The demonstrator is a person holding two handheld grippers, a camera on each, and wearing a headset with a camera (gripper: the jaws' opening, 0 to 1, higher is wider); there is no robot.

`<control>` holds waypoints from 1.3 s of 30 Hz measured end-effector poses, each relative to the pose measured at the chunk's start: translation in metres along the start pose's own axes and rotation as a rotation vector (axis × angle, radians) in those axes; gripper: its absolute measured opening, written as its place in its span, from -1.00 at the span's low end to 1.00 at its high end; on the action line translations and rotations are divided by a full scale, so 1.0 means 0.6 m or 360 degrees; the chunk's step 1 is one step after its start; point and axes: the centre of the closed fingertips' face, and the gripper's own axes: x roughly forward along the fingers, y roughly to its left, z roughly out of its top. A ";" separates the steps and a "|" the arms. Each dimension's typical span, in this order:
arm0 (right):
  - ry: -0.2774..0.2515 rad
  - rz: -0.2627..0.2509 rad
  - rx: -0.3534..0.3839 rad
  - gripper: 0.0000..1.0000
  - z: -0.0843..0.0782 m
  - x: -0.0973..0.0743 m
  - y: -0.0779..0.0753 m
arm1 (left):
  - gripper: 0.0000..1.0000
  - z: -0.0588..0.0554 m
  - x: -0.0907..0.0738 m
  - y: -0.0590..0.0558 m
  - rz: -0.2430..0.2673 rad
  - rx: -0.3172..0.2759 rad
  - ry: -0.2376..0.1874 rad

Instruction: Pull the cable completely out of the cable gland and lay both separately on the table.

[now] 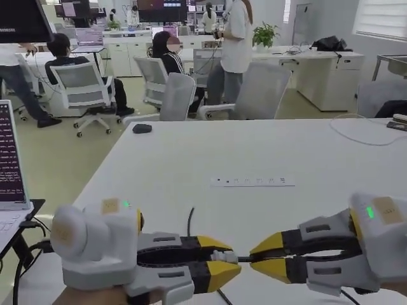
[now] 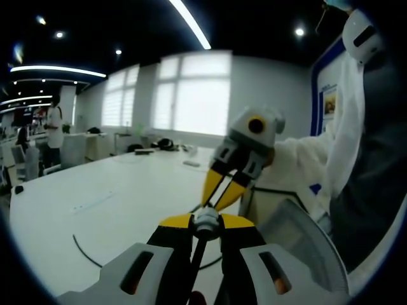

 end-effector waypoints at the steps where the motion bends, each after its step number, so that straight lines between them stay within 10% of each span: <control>1: 0.0002 -0.0006 0.0004 -0.93 -0.002 -0.002 -0.002 | -0.67 0.000 -0.001 0.001 0.0004 -0.0001 -0.0002; 39: 0.0082 -0.0137 0.0187 -0.90 -0.062 -0.049 -0.012 | -0.66 0.001 -0.006 -0.009 -0.0007 0.0018 0.0023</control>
